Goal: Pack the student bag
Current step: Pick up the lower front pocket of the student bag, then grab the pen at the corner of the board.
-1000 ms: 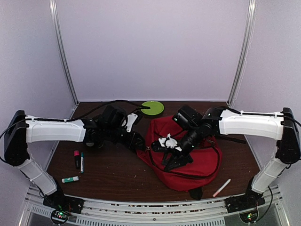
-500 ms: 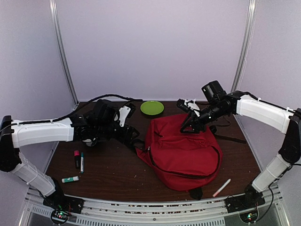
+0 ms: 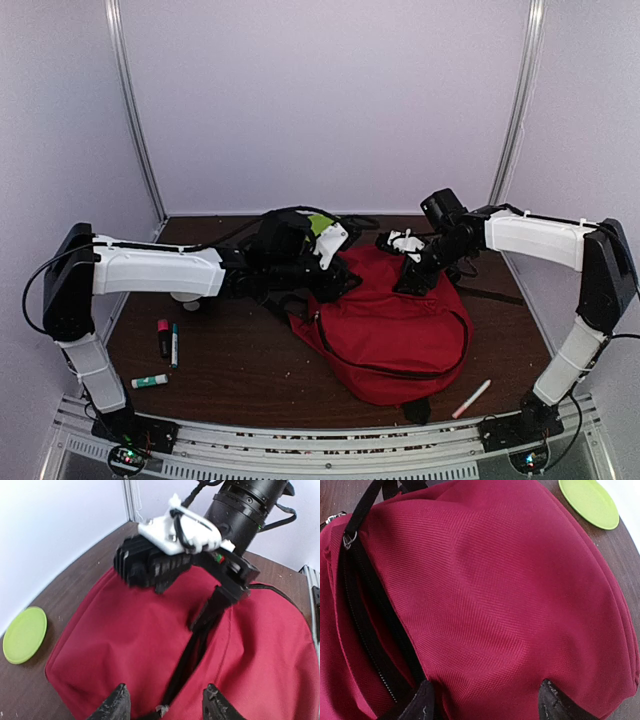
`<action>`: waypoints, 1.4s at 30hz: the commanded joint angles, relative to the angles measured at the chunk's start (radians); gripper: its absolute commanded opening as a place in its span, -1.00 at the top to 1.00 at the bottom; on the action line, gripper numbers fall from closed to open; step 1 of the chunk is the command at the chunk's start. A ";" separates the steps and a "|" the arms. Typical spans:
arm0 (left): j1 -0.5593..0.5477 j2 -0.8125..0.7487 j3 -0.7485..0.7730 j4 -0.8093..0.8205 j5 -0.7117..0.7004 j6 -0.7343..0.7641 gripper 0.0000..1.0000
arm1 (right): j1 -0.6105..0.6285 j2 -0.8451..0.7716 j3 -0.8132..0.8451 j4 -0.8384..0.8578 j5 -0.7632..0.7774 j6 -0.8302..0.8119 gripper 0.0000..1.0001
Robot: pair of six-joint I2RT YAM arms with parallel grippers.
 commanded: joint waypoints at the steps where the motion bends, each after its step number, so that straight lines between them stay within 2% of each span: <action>1: -0.008 0.091 0.097 0.064 0.067 0.141 -0.04 | 0.022 0.027 -0.031 -0.001 0.090 -0.089 -0.45; 3: -0.021 0.116 0.111 0.049 0.062 0.186 -0.03 | 0.021 0.035 -0.036 0.042 0.128 -0.059 -0.32; 5: -0.034 0.131 0.114 0.030 0.050 0.218 -0.02 | 0.016 0.046 -0.013 0.062 0.144 -0.021 0.15; 8: -0.049 0.136 0.103 -0.009 0.036 0.247 0.00 | -0.006 0.040 0.046 0.051 0.084 0.037 0.63; 15: -0.063 0.128 0.051 -0.045 0.003 0.252 0.03 | -0.020 -0.058 0.077 0.016 -0.112 0.062 0.93; 19: -0.065 0.118 0.032 -0.043 -0.012 0.246 0.05 | -0.024 -0.069 0.106 -0.036 -0.176 0.081 0.93; 22: -0.068 0.082 0.003 -0.049 -0.038 0.233 0.06 | -0.036 -0.047 0.154 -0.134 -0.295 0.063 0.93; 26: -0.070 -0.033 -0.094 -0.055 -0.149 0.168 0.07 | -0.041 0.026 0.242 -0.329 -0.442 -0.005 0.92; 28: -0.072 -0.116 -0.146 -0.098 -0.234 0.090 0.03 | -0.048 0.053 0.262 -0.369 -0.471 -0.001 0.88; 31: -0.071 -0.196 -0.127 -0.362 -0.403 -0.097 -0.02 | -0.050 0.031 0.220 -0.325 -0.447 0.012 0.74; 34: -0.071 -0.254 -0.117 -0.652 -0.501 -0.363 -0.02 | -0.051 -0.055 0.130 -0.198 -0.356 0.056 0.32; 35: -0.072 -0.294 -0.135 -0.734 -0.516 -0.496 -0.03 | -0.051 -0.084 0.104 -0.155 -0.327 0.073 0.18; 37: -0.070 -0.372 -0.212 -0.843 -0.530 -0.652 -0.05 | -0.051 -0.137 0.069 -0.095 -0.264 0.100 0.00; 42: -0.002 -0.540 -0.357 -1.052 -0.535 -0.891 -0.14 | -0.052 -0.208 0.054 -0.086 -0.190 0.119 -0.09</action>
